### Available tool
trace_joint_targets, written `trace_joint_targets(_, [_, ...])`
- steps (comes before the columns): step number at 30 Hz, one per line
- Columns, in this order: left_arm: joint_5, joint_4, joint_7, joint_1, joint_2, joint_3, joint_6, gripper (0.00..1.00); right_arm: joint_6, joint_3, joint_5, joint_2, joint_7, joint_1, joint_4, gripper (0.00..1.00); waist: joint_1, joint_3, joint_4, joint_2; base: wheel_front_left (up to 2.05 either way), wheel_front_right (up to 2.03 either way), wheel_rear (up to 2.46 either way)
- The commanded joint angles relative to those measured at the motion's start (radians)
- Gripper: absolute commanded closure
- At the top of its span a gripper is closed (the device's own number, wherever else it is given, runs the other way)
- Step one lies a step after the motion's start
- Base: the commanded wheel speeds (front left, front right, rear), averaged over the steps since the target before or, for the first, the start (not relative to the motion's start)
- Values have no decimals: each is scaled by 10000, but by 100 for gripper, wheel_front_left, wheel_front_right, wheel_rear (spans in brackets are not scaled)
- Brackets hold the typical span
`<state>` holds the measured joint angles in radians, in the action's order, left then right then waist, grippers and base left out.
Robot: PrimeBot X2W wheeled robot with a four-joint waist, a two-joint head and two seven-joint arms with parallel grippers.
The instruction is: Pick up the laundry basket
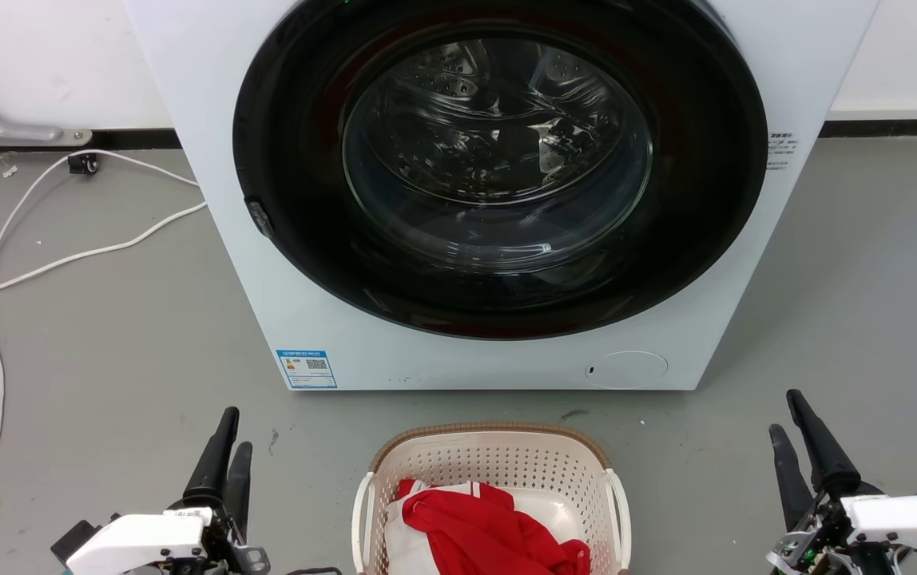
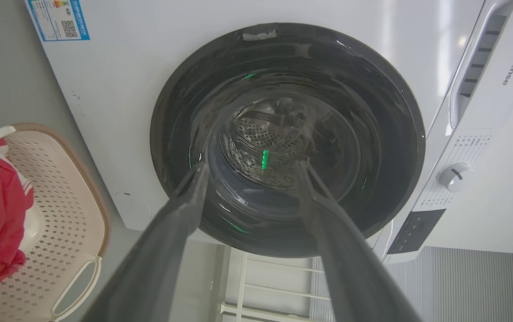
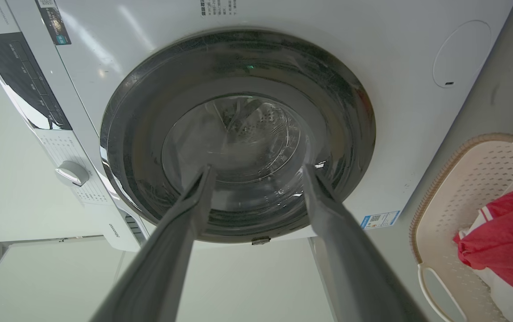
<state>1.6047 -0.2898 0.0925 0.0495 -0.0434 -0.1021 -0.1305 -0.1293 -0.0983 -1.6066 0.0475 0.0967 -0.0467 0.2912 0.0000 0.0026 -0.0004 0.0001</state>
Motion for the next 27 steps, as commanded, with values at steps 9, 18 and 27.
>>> trace_joint_targets(9, [-557, 487, -511, -24, -31, 137, -2, 0, -13, 297, 523, 25, -528, -192, -284, 0, 0, -13, -3, -1, 0, 0, 0])
trace_joint_targets(18, [-1843, 650, -902, -32, -38, -431, 152, 0, -14, 279, 2032, 27, -922, -242, -75, 0, 0, -12, 4, -1, 0, 0, 0])
trace_joint_targets(27, [-3424, 1366, -1292, -119, -46, -565, 750, 0, -15, -108, 4771, 31, -1319, -405, -895, 0, 0, 16, 21, -1, 0, 0, 0])
